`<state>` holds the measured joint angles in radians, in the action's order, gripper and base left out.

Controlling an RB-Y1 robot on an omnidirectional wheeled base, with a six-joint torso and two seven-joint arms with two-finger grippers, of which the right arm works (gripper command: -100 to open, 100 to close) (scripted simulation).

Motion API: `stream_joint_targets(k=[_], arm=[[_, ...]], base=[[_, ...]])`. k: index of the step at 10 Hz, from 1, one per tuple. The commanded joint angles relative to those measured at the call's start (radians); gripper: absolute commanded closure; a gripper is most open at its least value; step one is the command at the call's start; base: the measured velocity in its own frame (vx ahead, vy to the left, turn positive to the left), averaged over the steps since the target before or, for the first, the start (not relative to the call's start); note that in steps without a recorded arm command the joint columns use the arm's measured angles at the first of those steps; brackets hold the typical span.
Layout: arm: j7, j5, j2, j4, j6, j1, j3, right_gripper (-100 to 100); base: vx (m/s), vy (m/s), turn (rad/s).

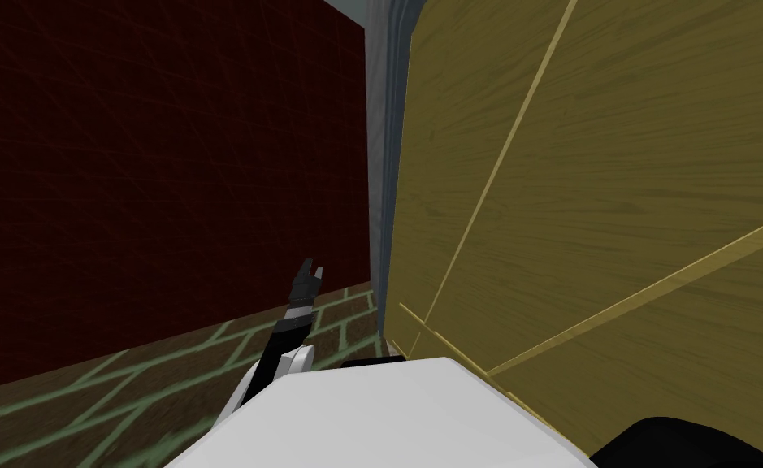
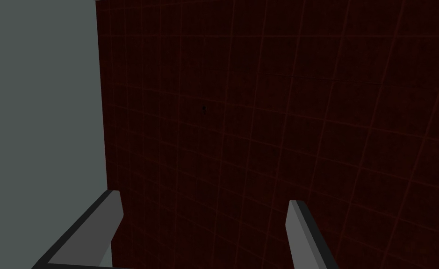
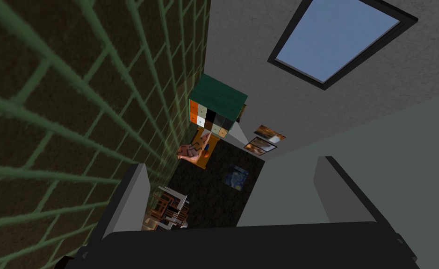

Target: Push the door open

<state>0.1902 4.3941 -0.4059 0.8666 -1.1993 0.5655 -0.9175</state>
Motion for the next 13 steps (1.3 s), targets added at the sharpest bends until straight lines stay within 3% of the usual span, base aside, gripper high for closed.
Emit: stream_joint_targets(k=[1,10,13], arm=[[0.0,-0.03,0.003,-0.004,0.018,0.0,0.007,-100],[-0.003,-0.211,0.022,-0.029,0.124,-0.001,0.047,-100],[-0.005,-0.288,0.029,-0.041,0.17,-0.001,0.064,-100]], base=[[0.031,-0.023,-0.024],[0.043,-0.054,-0.015],[0.046,-0.06,-0.014]])
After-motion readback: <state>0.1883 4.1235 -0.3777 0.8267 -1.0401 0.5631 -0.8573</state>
